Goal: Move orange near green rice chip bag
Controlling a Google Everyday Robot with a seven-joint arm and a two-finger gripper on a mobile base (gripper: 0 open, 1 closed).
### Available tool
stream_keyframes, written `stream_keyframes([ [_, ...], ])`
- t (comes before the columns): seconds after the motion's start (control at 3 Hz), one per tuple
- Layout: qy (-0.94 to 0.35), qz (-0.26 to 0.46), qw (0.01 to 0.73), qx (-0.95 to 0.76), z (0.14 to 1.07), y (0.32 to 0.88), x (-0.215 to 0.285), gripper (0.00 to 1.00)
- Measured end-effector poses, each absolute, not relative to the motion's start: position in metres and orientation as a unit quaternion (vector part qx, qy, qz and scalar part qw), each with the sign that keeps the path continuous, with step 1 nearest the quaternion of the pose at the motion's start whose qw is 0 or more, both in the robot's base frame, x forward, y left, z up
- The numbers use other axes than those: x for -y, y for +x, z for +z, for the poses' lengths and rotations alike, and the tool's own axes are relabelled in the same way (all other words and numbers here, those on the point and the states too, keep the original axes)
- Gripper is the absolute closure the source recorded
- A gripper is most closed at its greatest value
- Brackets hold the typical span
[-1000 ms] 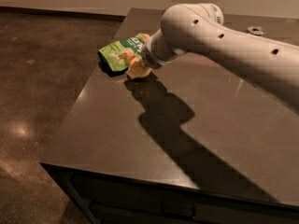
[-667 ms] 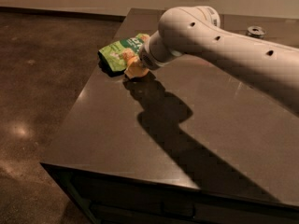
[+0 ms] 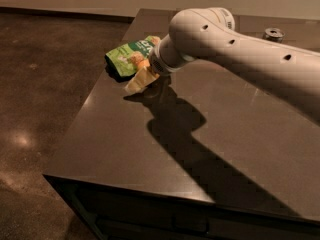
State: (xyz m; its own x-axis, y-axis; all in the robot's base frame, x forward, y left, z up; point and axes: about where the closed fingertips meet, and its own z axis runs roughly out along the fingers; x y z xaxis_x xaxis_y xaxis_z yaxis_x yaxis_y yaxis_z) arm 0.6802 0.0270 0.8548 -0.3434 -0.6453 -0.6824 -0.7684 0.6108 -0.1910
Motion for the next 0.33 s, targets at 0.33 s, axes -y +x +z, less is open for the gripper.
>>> stream_keyframes([
  [0.33,-0.433,0.082,0.375,-0.815,0.8547,0.6802,-0.0271,0.0],
])
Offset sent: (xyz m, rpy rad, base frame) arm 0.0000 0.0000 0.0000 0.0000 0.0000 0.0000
